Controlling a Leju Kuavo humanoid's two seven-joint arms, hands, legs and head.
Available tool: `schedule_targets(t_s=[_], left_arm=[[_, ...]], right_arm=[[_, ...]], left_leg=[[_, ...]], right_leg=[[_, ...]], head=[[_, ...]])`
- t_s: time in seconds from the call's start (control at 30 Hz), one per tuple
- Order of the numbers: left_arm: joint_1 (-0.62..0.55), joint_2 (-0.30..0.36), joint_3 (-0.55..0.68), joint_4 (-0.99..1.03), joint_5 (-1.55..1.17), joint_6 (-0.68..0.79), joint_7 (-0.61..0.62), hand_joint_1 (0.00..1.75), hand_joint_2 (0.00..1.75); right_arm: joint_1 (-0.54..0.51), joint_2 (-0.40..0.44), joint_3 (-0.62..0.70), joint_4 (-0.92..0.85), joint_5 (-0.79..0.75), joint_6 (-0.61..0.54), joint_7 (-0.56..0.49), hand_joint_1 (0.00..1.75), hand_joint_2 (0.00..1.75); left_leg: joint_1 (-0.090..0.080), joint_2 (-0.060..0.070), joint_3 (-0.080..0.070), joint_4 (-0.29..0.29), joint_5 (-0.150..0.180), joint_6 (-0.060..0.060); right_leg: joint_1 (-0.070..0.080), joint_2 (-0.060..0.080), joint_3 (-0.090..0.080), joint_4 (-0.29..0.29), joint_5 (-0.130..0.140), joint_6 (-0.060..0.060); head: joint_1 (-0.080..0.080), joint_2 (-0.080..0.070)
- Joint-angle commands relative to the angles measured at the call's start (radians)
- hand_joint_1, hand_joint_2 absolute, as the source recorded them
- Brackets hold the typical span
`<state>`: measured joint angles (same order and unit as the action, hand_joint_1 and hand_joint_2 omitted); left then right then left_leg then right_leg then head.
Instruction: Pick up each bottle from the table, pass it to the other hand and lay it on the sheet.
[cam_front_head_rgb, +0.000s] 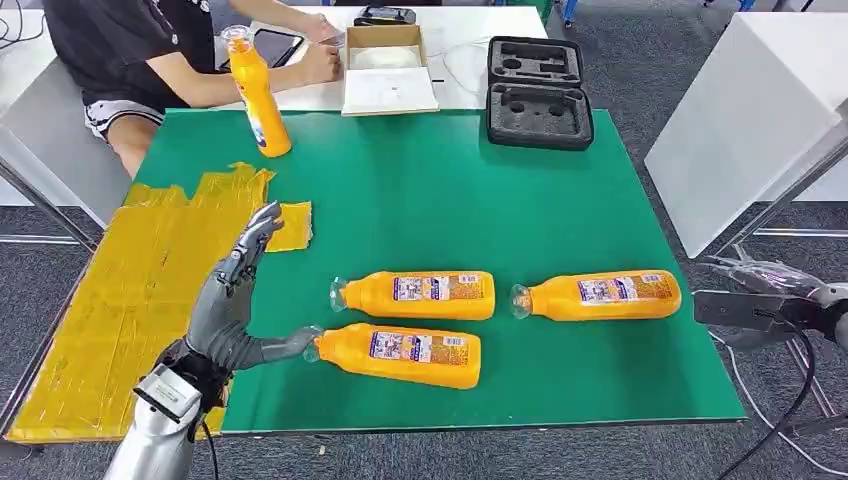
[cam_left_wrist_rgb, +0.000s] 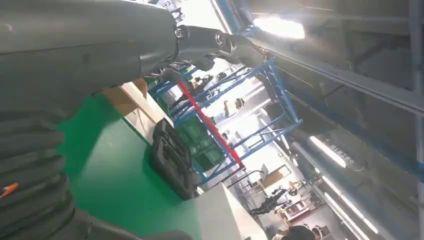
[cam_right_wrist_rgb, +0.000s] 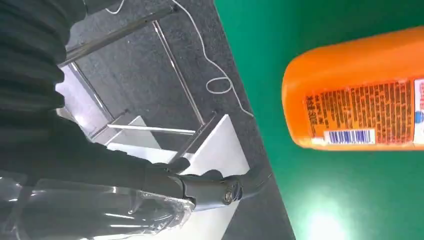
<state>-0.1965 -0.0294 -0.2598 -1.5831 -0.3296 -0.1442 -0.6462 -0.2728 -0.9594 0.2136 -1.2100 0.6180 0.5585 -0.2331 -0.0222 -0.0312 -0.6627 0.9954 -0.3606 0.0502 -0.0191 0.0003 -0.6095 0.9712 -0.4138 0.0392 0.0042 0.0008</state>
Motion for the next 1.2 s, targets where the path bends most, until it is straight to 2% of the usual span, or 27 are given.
schedule_targets(t_s=[0.03, 0.1, 0.2, 0.3, 0.4, 0.53, 0.63, 0.77, 0.93, 1.1, 1.13, 1.17, 1.2], left_arm=[[-0.043, -0.021, 0.033, 0.087, 0.011, -0.01, -0.01, 0.0, 1.75], [-0.041, -0.023, 0.038, 0.093, 0.012, -0.012, -0.01, 0.0, 1.75], [-0.038, -0.025, 0.043, 0.093, 0.003, -0.012, -0.007, 0.0, 1.75], [-0.018, -0.027, 0.049, 0.087, -0.011, 0.0, -0.006, 0.0, 1.75], [0.001, -0.034, 0.053, 0.087, -0.028, 0.008, -0.008, 0.0, 1.75], [-0.004, -0.046, 0.055, 0.093, -0.032, 0.006, -0.009, 0.0, 1.75], [-0.013, -0.05, 0.057, 0.102, -0.034, 0.004, -0.008, 0.0, 1.75], [-0.016, -0.055, 0.059, 0.109, -0.036, 0.002, -0.006, 0.0, 1.75], [-0.016, -0.056, 0.065, 0.117, -0.036, 0.001, -0.005, 0.0, 1.75], [-0.023, -0.054, 0.063, 0.131, -0.041, -0.002, -0.001, 0.0, 1.75], [-0.029, -0.055, 0.061, 0.142, -0.042, -0.004, 0.001, 0.0, 1.75], [-0.034, -0.056, 0.061, 0.148, -0.043, -0.004, 0.002, 0.0, 1.75], [-0.037, -0.058, 0.061, 0.155, -0.043, -0.005, 0.007, 0.0, 1.75]], right_arm=[[-0.069, 0.142, 0.095, 0.114, 0.074, -0.064, -0.032, 0.0, 1.75], [-0.079, 0.171, 0.125, 0.142, 0.093, -0.08, -0.036, 0.0, 1.75], [-0.105, 0.251, 0.137, 0.212, 0.155, -0.165, -0.025, 0.0, 1.75], [-0.105, 0.39, 0.068, 0.236, 0.31, -0.421, 0.02, 0.0, 1.75], [-0.072, 0.47, -0.009, 0.168, 0.429, -0.56, 0.057, 0.0, 1.75], [-0.049, 0.509, -0.047, 0.111, 0.451, -0.571, 0.022, 0.0, 1.75], [-0.041, 0.54, -0.047, 0.117, 0.475, -0.576, 0.005, 0.0, 1.75], [-0.049, 0.559, -0.044, 0.143, 0.507, -0.575, 0.012, 0.0, 1.75], [-0.055, 0.584, -0.048, 0.17, 0.519, -0.565, 0.007, 0.0, 1.75], [-0.078, 0.587, -0.041, 0.247, 0.556, -0.471, 0.022, 0.0, 1.75], [-0.1, 0.584, -0.028, 0.295, 0.564, -0.438, 0.031, 0.0, 1.75], [-0.106, 0.578, -0.026, 0.31, 0.564, -0.438, 0.031, 0.0, 1.75], [-0.127, 0.578, -0.025, 0.359, 0.563, -0.42, 0.043, 0.0, 1.75]], left_leg=[[0.003, 0.004, 0.007, -0.001, -0.003, -0.004], [0.003, 0.005, 0.006, -0.001, -0.002, -0.003], [0.004, 0.007, 0.008, -0.002, -0.003, -0.004], [0.004, 0.009, 0.01, -0.002, -0.003, -0.005], [0.004, 0.01, 0.008, -0.002, -0.003, -0.004], [0.004, 0.008, 0.007, -0.001, -0.003, -0.005], [0.004, 0.009, 0.01, 0.0, -0.004, -0.006], [0.003, 0.004, 0.003, -0.001, -0.001, -0.003], [0.004, 0.006, 0.005, 0.0, -0.002, -0.005], [0.002, 0.003, 0.003, -0.001, -0.001, -0.003], [0.004, 0.007, 0.009, 0.0, -0.004, -0.007], [0.003, 0.004, 0.004, -0.001, -0.001, -0.004], [0.003, 0.005, 0.007, 0.0, -0.003, -0.005]], right_leg=[[0.003, 0.002, 0.008, -0.004, -0.001, -0.002], [0.004, 0.004, 0.007, -0.005, 0.001, -0.002], [0.004, 0.004, 0.009, -0.005, 0.0, -0.002], [0.005, 0.006, 0.011, -0.006, 0.001, -0.003], [0.005, 0.008, 0.008, -0.005, 0.001, -0.003], [0.004, 0.004, 0.007, -0.003, -0.001, -0.003], [0.005, 0.004, 0.01, -0.003, -0.002, -0.003], [0.003, 0.002, 0.003, -0.001, 0.0, -0.001], [0.004, 0.003, 0.006, -0.002, -0.001, -0.002], [0.003, 0.001, 0.003, -0.001, -0.001, -0.002], [0.004, 0.003, 0.01, -0.002, -0.003, -0.004], [0.003, 0.002, 0.005, -0.001, -0.001, -0.002], [0.004, 0.002, 0.008, -0.001, -0.002, -0.003]], head=[[0.0, 0.0], [0.0, 0.0], [0.0, 0.0], [0.0, 0.0], [0.0, 0.0], [0.0, 0.0], [0.0, 0.0], [0.0, 0.0], [0.0, 0.0], [0.0, 0.0], [0.0, 0.0], [0.0, 0.0], [0.0, 0.0]])
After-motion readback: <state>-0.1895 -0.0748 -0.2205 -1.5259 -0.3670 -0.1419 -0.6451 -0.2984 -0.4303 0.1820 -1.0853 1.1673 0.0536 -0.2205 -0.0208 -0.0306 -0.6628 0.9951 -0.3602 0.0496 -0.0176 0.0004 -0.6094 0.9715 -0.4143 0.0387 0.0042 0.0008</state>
